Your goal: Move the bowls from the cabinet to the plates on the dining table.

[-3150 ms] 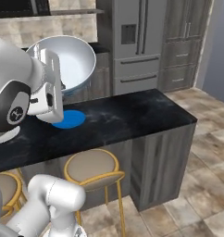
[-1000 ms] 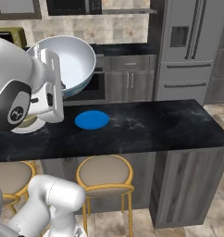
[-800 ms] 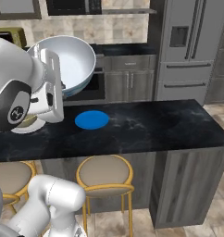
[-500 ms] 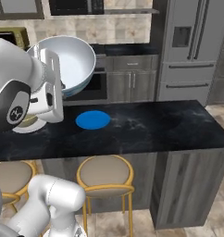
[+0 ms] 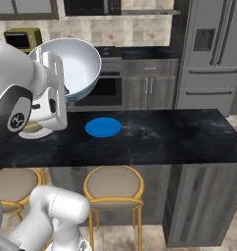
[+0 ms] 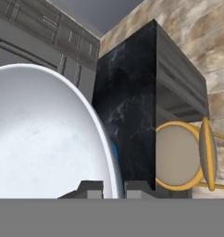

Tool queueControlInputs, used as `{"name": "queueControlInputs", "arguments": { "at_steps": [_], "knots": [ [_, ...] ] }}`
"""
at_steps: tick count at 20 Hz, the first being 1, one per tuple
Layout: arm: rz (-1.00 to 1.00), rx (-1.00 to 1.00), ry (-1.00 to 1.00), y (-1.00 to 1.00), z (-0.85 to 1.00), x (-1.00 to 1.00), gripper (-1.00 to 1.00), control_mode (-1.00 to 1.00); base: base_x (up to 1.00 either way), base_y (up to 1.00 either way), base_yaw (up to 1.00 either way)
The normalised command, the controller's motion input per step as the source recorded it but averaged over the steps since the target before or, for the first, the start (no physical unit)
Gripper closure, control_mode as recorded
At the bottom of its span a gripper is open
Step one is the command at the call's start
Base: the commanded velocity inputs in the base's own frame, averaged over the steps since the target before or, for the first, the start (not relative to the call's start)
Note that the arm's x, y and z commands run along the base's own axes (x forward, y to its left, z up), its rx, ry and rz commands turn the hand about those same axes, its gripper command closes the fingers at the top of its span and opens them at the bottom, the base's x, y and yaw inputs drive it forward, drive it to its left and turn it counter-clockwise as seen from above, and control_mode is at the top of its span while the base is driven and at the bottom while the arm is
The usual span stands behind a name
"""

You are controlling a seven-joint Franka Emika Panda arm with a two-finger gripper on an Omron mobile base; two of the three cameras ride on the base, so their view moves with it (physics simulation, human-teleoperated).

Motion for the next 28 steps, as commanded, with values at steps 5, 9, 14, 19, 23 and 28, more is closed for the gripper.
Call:
{"name": "queueControlInputs", "arguments": {
  "at_steps": [5,9,14,19,23,28],
  "knots": [
    [0.0,0.0,0.0,0.0,0.0,0.0,1.0,1.0,0.12,0.0,0.25],
    [0.0,0.0,0.0,0.0,0.0,0.0,1.0,1.0,0.37,-0.02,0.17],
    [0.0,0.0,0.0,0.0,0.0,0.0,1.0,1.0,0.44,-0.01,0.15],
    [0.06,0.01,0.0,0.0,-0.08,0.18,1.0,-1.0,0.26,0.0,0.09],
    [0.13,0.03,0.03,0.0,-0.17,0.48,1.0,-1.0,0.0,0.0,0.0],
    [0.09,0.0,0.16,0.0,-0.26,0.41,1.0,-1.0,0.0,0.0,0.0]
  ]
}}
